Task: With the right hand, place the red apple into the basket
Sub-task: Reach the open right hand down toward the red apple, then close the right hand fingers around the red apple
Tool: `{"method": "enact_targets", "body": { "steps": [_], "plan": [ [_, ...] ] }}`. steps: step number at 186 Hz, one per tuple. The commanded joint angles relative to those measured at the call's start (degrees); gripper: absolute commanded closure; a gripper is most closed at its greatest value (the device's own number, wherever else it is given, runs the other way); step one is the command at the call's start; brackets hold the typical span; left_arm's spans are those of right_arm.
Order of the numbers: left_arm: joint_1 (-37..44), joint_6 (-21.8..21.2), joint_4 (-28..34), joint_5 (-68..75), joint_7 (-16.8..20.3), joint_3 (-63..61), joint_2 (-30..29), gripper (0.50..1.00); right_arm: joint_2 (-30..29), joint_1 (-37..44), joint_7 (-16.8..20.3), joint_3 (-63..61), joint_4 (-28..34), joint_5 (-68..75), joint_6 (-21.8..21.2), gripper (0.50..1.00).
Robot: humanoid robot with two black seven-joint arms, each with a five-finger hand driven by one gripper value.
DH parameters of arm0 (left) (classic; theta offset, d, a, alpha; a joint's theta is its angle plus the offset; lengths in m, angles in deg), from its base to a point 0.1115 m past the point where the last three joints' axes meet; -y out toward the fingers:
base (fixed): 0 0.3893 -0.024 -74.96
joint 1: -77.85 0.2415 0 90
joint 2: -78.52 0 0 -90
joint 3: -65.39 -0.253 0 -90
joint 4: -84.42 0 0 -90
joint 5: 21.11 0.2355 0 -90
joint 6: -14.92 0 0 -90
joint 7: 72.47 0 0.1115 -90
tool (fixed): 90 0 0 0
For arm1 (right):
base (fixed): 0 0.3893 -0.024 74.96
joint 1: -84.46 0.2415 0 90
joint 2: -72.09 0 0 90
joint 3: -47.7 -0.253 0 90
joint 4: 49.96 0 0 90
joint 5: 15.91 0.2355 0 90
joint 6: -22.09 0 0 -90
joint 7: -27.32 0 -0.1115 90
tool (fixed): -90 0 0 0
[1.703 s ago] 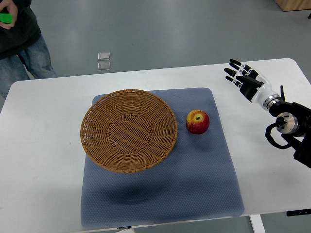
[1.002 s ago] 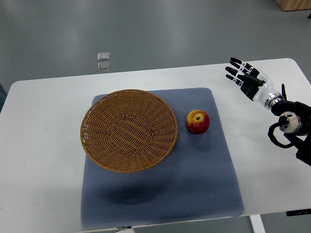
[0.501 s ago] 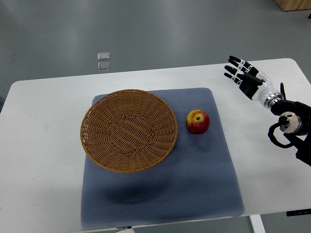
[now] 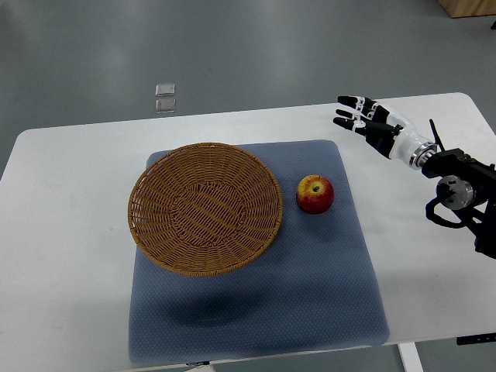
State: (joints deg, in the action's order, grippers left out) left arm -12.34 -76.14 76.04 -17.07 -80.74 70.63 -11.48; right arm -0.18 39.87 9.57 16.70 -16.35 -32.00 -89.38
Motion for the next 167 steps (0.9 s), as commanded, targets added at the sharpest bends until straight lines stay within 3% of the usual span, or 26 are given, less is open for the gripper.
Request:
{"method": "enact_targets", "body": {
  "steps": [1, 15, 17, 63, 128, 157, 167],
  "plan": [
    [0.01, 0.0, 0.03, 0.0, 0.0, 0.03, 0.0, 0.5, 1.08, 0.57, -1.14, 0.06, 3.74, -12.73, 0.38, 0.591],
    [0.01, 0.0, 0.03, 0.0, 0.0, -0.06, 0.0, 0.5, 1.17, 0.57, -1.41, 0.06, 4.27, -15.38, 0.46, 0.591],
    [0.01, 0.0, 0.03, 0.0, 0.0, 0.03, 0.0, 0.5, 1.35, 0.74, -2.46, 0.06, 5.76, -23.01, 0.38, 0.591],
    [0.01, 0.0, -0.06, 0.0, 0.0, 0.03, 0.0, 0.5, 2.23, 0.74, -7.65, 1.11, 6.73, -43.24, -0.06, 0.591],
    [0.01, 0.0, 0.03, 0.0, 0.0, -0.06, 0.0, 0.5, 3.02, 0.83, -9.67, 3.4, 8.22, -50.89, -3.05, 0.591],
    [0.01, 0.0, 0.03, 0.0, 0.0, -0.06, 0.0, 0.5, 3.2, 0.57, -9.67, 5.69, 10.95, -55.64, -1.82, 0.591],
    [0.01, 0.0, 0.03, 0.0, 0.0, -0.06, 0.0, 0.5, 2.84, 0.13, -9.49, 5.77, 10.86, -57.31, 0.64, 0.591]
  ]
}}
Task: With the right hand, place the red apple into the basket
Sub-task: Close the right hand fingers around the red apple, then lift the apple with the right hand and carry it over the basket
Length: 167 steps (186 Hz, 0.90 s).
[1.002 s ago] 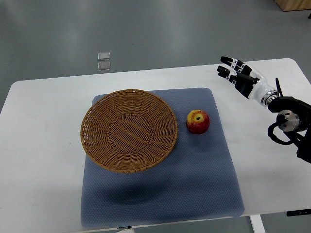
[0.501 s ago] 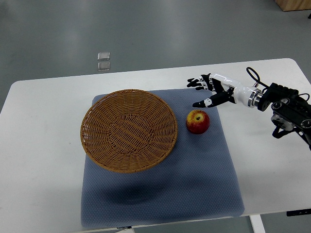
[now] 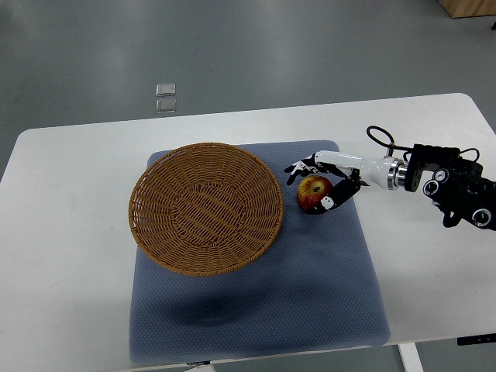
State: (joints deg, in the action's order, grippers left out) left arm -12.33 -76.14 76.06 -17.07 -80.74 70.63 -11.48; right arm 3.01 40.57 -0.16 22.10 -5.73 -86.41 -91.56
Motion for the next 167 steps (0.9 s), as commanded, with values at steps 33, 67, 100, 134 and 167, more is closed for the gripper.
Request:
{"method": "enact_targets", "body": {
  "steps": [33, 67, 100, 134, 167],
  "plan": [
    [0.0, 0.0, 0.01, 0.0, 0.0, -0.05, 0.0, 0.5, -0.26, -0.75, 0.23, 3.37, 0.15, -5.35, 9.94, 0.601],
    [0.0, 0.0, 0.01, 0.0, 0.0, -0.05, 0.0, 0.5, -0.17, -0.84, 0.15, 4.16, -0.37, -5.52, 12.92, 0.844],
    [0.0, 0.0, 0.01, 0.0, 0.0, 0.03, 0.0, 0.5, 0.09, -0.75, -0.12, 4.16, -0.37, -5.44, 13.89, 1.0],
    [0.0, 0.0, 0.01, 0.0, 0.0, 0.03, 0.0, 0.5, 1.58, 0.48, -1.0, 2.75, 0.68, -4.38, 15.3, 1.0],
    [0.0, 0.0, 0.01, 0.0, 0.0, -0.05, 0.0, 0.5, 2.11, 5.05, -0.91, 0.99, 4.9, -4.38, 15.65, 1.0]
  ]
}}
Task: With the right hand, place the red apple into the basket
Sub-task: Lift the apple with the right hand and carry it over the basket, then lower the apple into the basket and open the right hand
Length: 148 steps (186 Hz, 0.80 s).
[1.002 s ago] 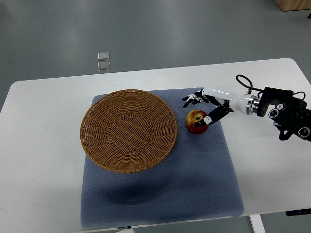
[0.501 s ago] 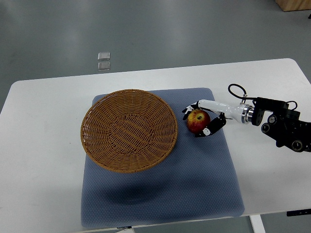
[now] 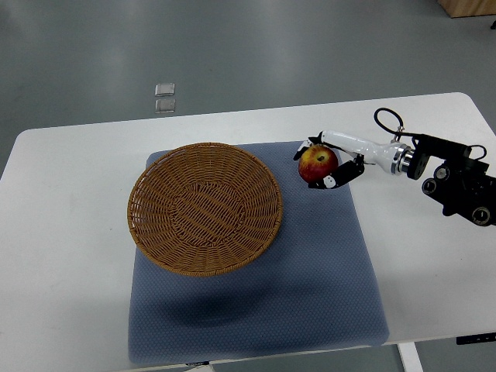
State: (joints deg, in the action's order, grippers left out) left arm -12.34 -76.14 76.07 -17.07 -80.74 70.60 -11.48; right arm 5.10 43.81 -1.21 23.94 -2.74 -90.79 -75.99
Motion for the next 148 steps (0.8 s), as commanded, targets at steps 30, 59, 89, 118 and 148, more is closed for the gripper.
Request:
{"method": "enact_targets", "body": {
  "steps": [30, 59, 89, 118, 148],
  "plan": [
    [0.01, 0.0, 0.0, 0.0, 0.0, 0.07, 0.0, 0.5, -3.4, 7.95, 0.84, -0.93, 7.62, -0.89, 1.14, 1.0],
    [0.01, 0.0, 0.0, 0.0, 0.0, 0.07, 0.0, 0.5, -9.2, 10.94, 2.25, 1.18, 7.98, -3.52, 0.7, 1.0],
    [0.01, 0.0, 0.0, 0.0, 0.0, 0.07, 0.0, 0.5, -17.03, 10.86, 2.95, 7.07, 6.39, -7.83, 0.79, 1.0],
    [0.01, 0.0, 0.0, 0.0, 0.0, 0.07, 0.0, 0.5, -20.81, 9.54, 2.95, 11.81, 1.56, -10.2, 1.23, 1.0],
    [0.01, 0.0, 0.0, 0.0, 0.0, -0.02, 0.0, 0.5, -21.86, 8.66, 3.57, 11.81, -1.6, -11.44, 1.23, 0.924]
  ]
}}
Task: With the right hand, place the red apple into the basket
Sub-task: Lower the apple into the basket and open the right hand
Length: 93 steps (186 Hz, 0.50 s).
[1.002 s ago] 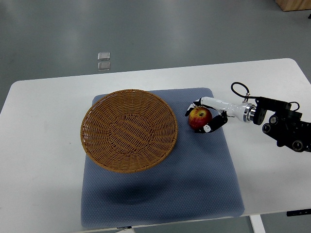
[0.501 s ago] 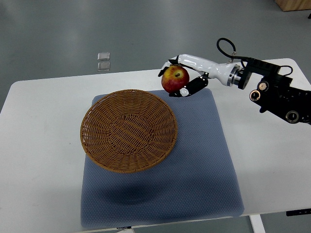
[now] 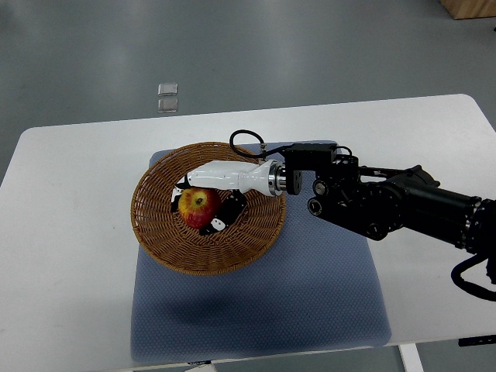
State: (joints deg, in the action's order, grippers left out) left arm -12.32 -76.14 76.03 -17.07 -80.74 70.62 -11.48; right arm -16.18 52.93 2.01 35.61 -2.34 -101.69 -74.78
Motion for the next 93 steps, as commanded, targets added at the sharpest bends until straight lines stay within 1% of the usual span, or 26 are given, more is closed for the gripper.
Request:
{"method": "enact_targets", "body": {
  "steps": [1, 2, 3, 4, 5, 6, 7, 8, 9, 10, 11, 12, 13, 14, 15, 16, 17, 19, 20, 21, 22, 24, 68, 81, 93],
  "plan": [
    [-0.01, 0.0, 0.03, 0.0, 0.0, 0.04, 0.0, 0.5, -0.59, -0.54, 0.35, 0.22, -2.1, -0.53, 0.02, 0.881],
    [-0.01, 0.0, 0.03, 0.0, 0.0, 0.04, 0.0, 0.5, -0.59, -0.54, 0.35, 0.22, -2.1, -0.53, 0.02, 0.881],
    [-0.01, 0.0, -0.05, 0.0, 0.0, 0.04, 0.0, 0.5, -0.59, -0.54, 0.35, 0.22, -2.1, -0.53, 0.02, 0.843],
    [-0.01, 0.0, -0.05, 0.0, 0.0, 0.04, 0.0, 0.5, -0.59, -0.54, 0.35, 0.22, -2.1, -0.53, 0.02, 0.842],
    [-0.01, 0.0, -0.05, 0.0, 0.0, -0.04, 0.0, 0.5, -0.59, -0.54, 0.35, 0.31, -2.1, -0.53, 0.02, 0.802],
    [-0.01, 0.0, -0.05, 0.0, 0.0, -0.04, 0.0, 0.5, -0.59, -0.54, 0.35, 0.31, -2.1, -0.53, 0.02, 0.801],
    [-0.01, 0.0, 0.03, 0.0, 0.0, 0.04, 0.0, 0.5, -0.59, -0.63, 0.35, 0.4, -2.1, -0.53, 0.02, 0.769],
    [-0.01, 0.0, 0.03, 0.0, 0.0, 0.04, 0.0, 0.5, -0.59, -0.63, 0.35, 0.4, -2.1, -0.53, 0.02, 0.769],
    [-0.01, 0.0, 0.03, 0.0, 0.0, 0.04, 0.0, 0.5, -0.5, -0.63, 0.35, 0.49, -2.1, -0.53, 0.02, 0.744],
    [-0.01, 0.0, 0.03, 0.0, 0.0, 0.04, 0.0, 0.5, -0.5, -0.63, 0.35, 0.49, -2.1, -0.53, 0.02, 0.744],
    [-0.01, 0.0, 0.03, 0.0, 0.0, 0.04, 0.0, 0.5, -0.59, -0.72, 0.35, 0.58, -2.1, -0.62, 0.02, 0.728],
    [-0.01, 0.0, 0.03, 0.0, 0.0, 0.04, 0.0, 0.5, -0.59, -0.72, 0.35, 0.58, -2.1, -0.62, 0.02, 0.728],
    [-0.01, 0.0, 0.03, 0.0, 0.0, -0.04, 0.0, 0.5, -0.59, -0.72, 0.35, 0.66, -2.19, -0.62, 0.02, 0.71],
    [-0.01, 0.0, 0.03, 0.0, 0.0, -0.04, 0.0, 0.5, -0.59, -0.72, 0.35, 0.66, -2.19, -0.62, 0.02, 0.709],
    [-0.01, 0.0, 0.03, 0.0, 0.0, -0.04, 0.0, 0.5, -0.59, -0.72, 0.26, 0.75, -2.19, -0.62, 0.02, 0.693],
    [-0.01, 0.0, 0.03, 0.0, 0.0, -0.04, 0.0, 0.5, -0.59, -0.72, 0.26, 0.75, -2.19, -0.62, 0.02, 0.693],
    [-0.01, 0.0, 0.03, 0.0, 0.0, 0.04, 0.0, 0.5, -0.59, -0.81, 0.26, 0.75, -2.19, -0.62, 0.02, 0.671],
    [-0.01, 0.0, 0.03, 0.0, 0.0, 0.04, 0.0, 0.5, -0.59, -0.81, 0.26, 0.75, -2.19, -0.62, 0.02, 0.671],
    [-0.01, 0.0, 0.03, 0.0, 0.0, 0.04, 0.0, 0.5, -0.59, -0.89, 0.26, 0.75, -2.19, -0.62, 0.11, 0.642],
    [-0.01, 0.0, 0.03, 0.0, 0.0, 0.04, 0.0, 0.5, -0.59, -0.89, 0.26, 0.75, -2.19, -0.62, 0.11, 0.642],
    [-0.01, 0.0, -0.05, 0.0, 0.0, -0.04, 0.0, 0.5, -0.59, -0.98, 0.17, 0.66, -2.19, -0.53, 0.11, 0.591],
    [-0.01, 0.0, 0.03, 0.0, 0.0, -0.04, 0.0, 0.5, -0.59, -1.07, 0.09, 0.66, -2.1, -0.53, 0.11, 0.585],
    [-0.01, 0.0, 0.03, 0.0, 0.0, -0.04, 0.0, 0.5, 0.38, -1.77, -0.35, -1.09, -1.84, 0.7, 0.19, 0.581],
    [-0.01, 0.0, 0.03, 0.0, 0.0, -0.04, 0.0, 0.5, 0.91, -2.21, -0.35, -5.48, -1.75, 3.24, 0.81, 0.581],
    [-0.01, 0.0, -0.05, 0.0, 0.0, 0.04, 0.0, 0.5, 1.35, -2.74, -0.35, -8.83, -1.57, 5.71, 0.55, 0.581]
  ]
}}
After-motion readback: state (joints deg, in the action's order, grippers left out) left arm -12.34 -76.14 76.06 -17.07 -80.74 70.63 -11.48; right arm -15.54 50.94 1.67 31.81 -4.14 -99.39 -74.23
